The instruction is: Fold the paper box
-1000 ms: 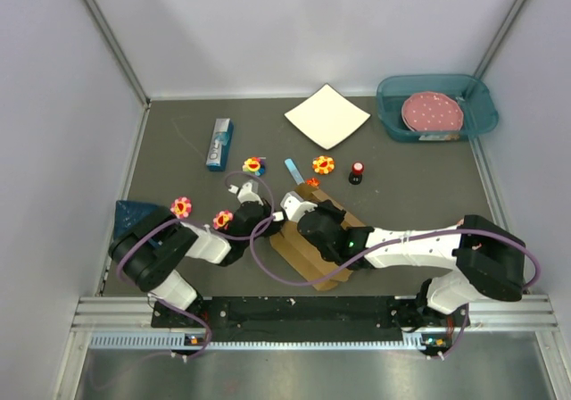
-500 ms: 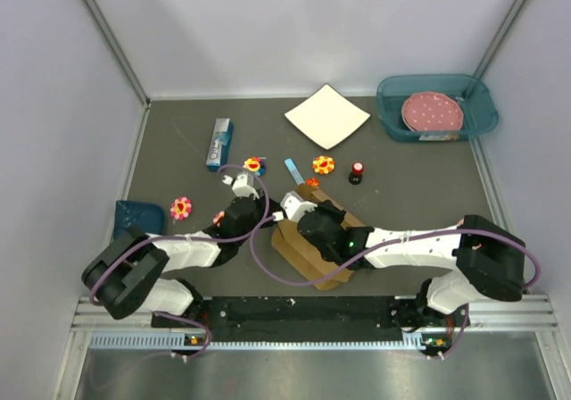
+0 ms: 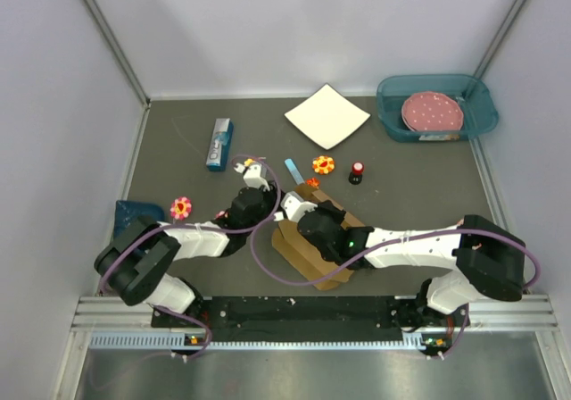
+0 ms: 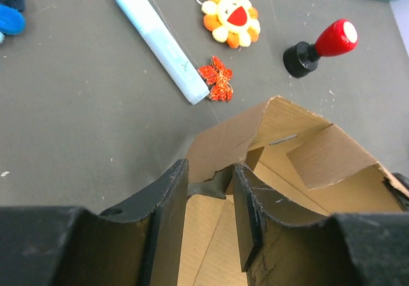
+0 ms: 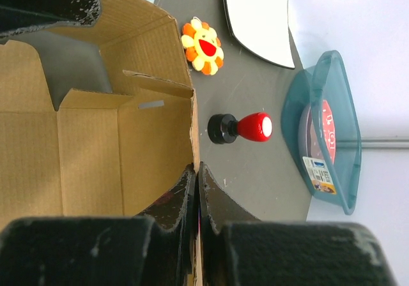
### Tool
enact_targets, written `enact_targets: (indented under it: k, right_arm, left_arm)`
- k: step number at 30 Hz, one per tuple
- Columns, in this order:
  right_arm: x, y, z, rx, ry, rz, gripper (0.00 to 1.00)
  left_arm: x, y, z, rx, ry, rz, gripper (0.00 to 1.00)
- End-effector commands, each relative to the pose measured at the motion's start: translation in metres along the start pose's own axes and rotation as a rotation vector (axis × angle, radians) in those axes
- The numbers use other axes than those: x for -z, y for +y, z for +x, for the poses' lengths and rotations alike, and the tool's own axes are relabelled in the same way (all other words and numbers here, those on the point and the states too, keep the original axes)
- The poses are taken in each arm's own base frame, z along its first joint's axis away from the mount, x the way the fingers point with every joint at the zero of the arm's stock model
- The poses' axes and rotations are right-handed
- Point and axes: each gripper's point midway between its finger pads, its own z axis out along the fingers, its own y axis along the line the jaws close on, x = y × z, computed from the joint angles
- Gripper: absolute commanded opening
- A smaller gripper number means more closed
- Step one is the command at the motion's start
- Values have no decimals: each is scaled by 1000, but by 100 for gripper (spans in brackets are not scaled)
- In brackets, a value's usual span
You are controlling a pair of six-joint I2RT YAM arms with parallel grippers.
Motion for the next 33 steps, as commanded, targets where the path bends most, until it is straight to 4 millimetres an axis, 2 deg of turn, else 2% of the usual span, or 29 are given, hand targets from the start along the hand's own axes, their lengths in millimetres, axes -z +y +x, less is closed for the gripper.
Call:
enact_targets:
  k: [1, 5, 9, 17, 24, 25, 29, 33]
  right_arm:
    - [5, -4, -15, -52, -42, 0, 0]
    - [6, -4, -15, -55, -45, -1, 0]
    - [6, -5, -16, -57, -48, -1, 0]
    - [10, -8, -18, -80, -62, -17, 0]
    - [12, -10, -16, -91, -61, -17, 0]
    - [12, -11, -17, -96, -64, -17, 0]
    - [12, -12, -17, -92, -63, -16, 0]
    - [13, -12, -16, -95, -61, -14, 0]
  left_arm:
    - [-9, -17, -10, -50, -23, 70, 39]
    - [-9, -8, -3, -67, -12, 47, 40]
    - [-12, -5, -4, -96, -24, 41, 40]
    - [-20, -12, -10, -126, -67, 80, 40]
    - [-14, -23, -15, -175, -142, 177, 38]
    - [-12, -26, -18, -182, -170, 204, 37]
    - [-9, -29, -17, -173, -174, 231, 18]
    - [-4, -32, -18, -163, -168, 242, 5]
